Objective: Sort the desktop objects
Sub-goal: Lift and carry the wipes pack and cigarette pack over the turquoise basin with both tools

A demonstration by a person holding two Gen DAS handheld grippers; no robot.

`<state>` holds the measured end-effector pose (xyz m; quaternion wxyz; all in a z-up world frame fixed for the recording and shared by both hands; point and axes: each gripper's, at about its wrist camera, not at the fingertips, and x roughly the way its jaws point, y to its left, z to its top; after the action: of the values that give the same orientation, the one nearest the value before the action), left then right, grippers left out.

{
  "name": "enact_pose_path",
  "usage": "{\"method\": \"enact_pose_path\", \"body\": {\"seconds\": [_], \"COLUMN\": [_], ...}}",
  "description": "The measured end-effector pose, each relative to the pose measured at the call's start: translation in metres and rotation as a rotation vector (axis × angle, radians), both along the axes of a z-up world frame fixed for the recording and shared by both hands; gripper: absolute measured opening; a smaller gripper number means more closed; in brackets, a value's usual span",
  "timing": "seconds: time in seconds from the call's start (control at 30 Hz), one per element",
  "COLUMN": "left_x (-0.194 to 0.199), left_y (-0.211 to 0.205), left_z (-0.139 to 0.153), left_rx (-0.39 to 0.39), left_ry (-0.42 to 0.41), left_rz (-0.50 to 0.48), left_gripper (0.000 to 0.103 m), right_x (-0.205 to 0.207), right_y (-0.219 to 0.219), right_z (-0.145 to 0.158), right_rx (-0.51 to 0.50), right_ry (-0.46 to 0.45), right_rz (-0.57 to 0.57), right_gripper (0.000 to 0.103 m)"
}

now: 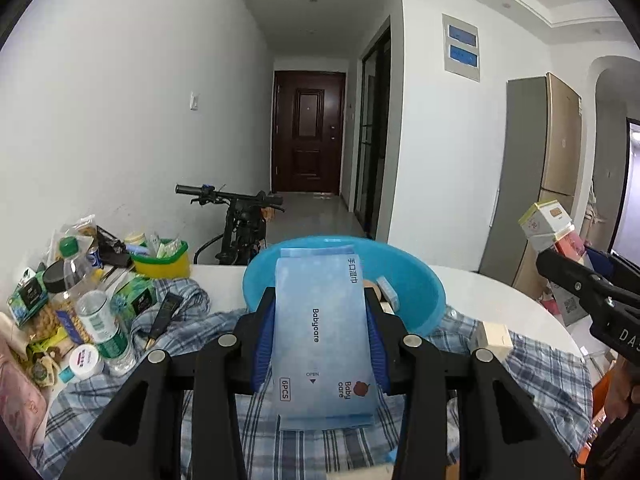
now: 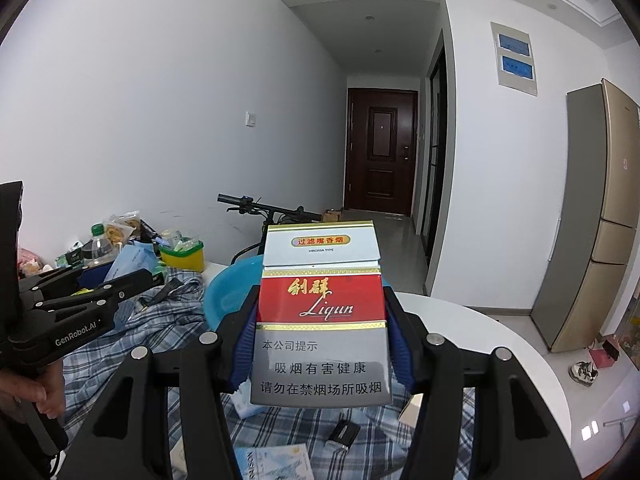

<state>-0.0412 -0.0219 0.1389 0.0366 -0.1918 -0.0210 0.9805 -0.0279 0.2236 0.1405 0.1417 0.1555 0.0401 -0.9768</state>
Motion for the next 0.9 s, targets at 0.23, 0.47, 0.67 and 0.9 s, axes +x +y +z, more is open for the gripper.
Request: {"method": "enact_pose_path", "body": {"seconds": [0.23, 0.47, 0.67, 0.9], "left_x": [-0.047, -0.087, -0.119, -0.157], "left_y": [-0.004, -0.007, -0.006, -0.005], "left_z": [0.002, 0.006, 0.008, 0.006], "left_rx": [0.034, 0.055, 0.037, 0.034], "left_ry": [-0.034, -0.050, -0.050, -0.043], "left_rz": [-0.010, -0.031, -0.025, -0.034], "left_gripper": [0.043, 0.043, 0.043, 0.043], "right_x": [-0.037, -0.076, -0.105, -0.140], "right_y": [0.001, 0.003, 0.001, -0.005], "right_z": [-0.001, 0.006, 0.008, 0.009], "right_rx": [-0.005, -0.015, -0.009, -0.029], "right_ry": [-0.020, -0.028, -0.027, -0.033], "right_rz": [-0.020, -0.037, -0.042, -0.049], "right_gripper": [0.055, 0.055, 0.055, 0.055]}}
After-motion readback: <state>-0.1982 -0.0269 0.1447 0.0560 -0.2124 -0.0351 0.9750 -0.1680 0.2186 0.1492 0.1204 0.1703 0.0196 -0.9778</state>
